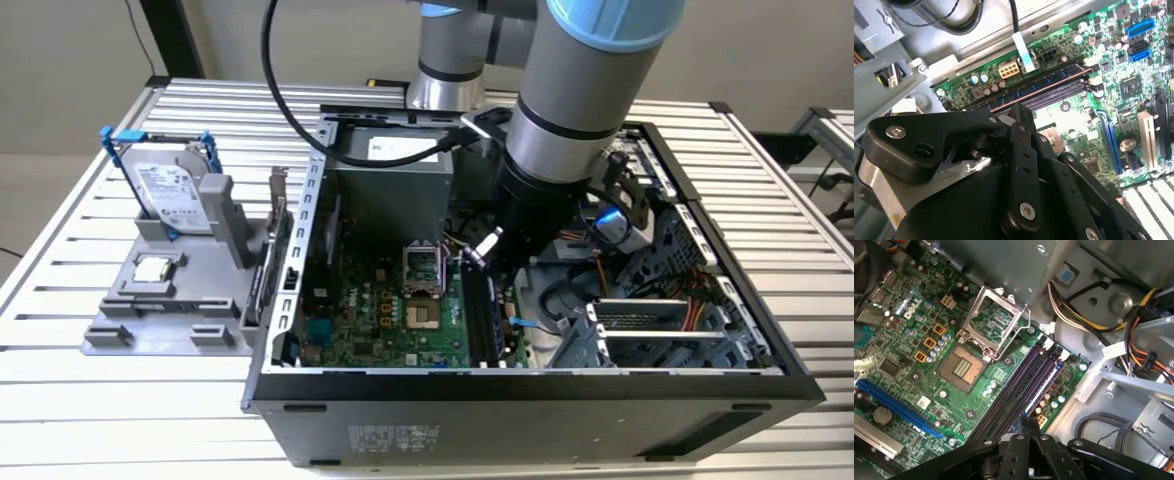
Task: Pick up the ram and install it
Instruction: 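Insert the ram into the slot, then press down the ram until it locks into place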
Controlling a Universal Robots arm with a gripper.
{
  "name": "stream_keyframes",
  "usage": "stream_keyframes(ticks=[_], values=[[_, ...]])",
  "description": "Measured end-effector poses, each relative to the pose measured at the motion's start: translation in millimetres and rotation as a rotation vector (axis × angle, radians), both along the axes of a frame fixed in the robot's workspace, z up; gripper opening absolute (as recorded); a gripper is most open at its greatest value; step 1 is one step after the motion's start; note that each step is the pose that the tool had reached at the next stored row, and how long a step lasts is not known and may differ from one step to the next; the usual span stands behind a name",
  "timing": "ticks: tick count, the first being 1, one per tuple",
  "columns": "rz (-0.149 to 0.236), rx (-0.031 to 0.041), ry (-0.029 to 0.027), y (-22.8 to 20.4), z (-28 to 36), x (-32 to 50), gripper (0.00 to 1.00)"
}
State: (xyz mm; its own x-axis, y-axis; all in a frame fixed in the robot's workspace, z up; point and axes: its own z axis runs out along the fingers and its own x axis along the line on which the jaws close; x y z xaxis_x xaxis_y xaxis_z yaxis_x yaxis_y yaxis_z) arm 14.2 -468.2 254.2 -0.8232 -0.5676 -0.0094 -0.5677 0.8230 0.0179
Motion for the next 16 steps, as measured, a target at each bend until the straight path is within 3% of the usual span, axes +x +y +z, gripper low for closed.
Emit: stream_keyframes(ticks=[9, 11, 16], values=[[0.109, 0.0044, -0.0001, 0.5, 0.0, 0.0, 0.00], [0.234, 0.0136, -0.0004, 0.6, 0.0, 0.0, 0.00], [0.287, 0.0181, -0.0005, 0.6, 0.0, 0.0, 0.00]])
